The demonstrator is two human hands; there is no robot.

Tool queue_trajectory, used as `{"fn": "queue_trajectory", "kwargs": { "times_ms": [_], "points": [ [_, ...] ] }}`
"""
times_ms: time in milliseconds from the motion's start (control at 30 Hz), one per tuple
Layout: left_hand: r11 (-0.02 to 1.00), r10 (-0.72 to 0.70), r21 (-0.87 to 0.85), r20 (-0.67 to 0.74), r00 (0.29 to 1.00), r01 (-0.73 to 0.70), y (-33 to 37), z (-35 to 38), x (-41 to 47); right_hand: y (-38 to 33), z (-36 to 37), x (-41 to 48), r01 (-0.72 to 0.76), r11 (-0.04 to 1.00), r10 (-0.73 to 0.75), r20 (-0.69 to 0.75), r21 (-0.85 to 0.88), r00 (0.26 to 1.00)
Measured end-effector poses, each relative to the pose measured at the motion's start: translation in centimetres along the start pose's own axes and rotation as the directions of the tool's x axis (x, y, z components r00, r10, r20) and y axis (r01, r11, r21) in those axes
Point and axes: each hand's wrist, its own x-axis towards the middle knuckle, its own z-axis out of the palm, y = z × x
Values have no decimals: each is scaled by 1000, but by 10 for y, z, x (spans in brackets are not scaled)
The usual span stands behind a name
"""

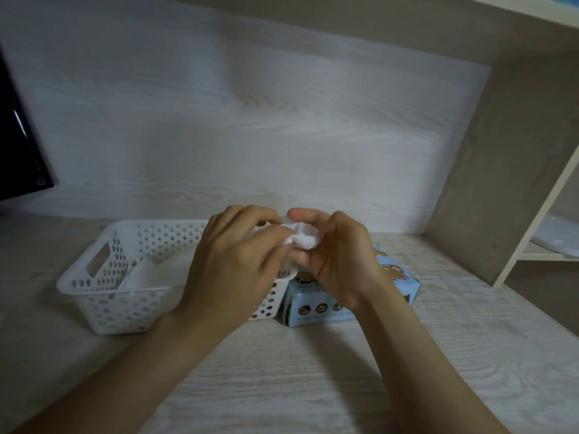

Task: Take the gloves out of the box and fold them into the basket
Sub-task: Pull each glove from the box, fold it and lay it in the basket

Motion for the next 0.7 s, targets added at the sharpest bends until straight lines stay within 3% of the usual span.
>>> {"fn": "queue_trajectory", "kwargs": {
  "times_ms": [100, 200, 267, 300, 367, 500, 600, 700],
  "points": [
    [962, -218, -171, -15, 976, 212, 0, -7, 6, 0, 2, -3, 78, 889, -130, -86, -451, 988],
    [863, -395, -341, 5, 919, 372, -6, -10, 10, 4, 1, -3, 160, 581, -439, -142, -798, 887],
    [798, -454, -424, 43, 890, 428, -13, -11, 13, 7, -4, -3, 184, 311, -621, -53, -932, 782],
    [767, -480, -456, 63, 875, 453, -15, -12, 14, 8, -7, -2, 195, 248, -659, -18, -949, 752],
    [700, -530, -509, 100, 842, 501, -18, -14, 17, 5, -9, -2, 218, 320, -648, -45, -922, 760],
    [536, -633, -589, 192, 750, 604, -22, -20, 21, -4, -10, -2, 265, 668, -468, -116, -695, 876],
    [420, -663, -638, 269, 698, 645, -23, -22, 22, -7, -10, 0, 217, 855, -316, -143, -470, 938],
    [216, -683, -699, 391, 617, 682, -25, -26, 27, -8, -8, -2, 91, 952, -144, -165, -293, 976]
  ]
}}
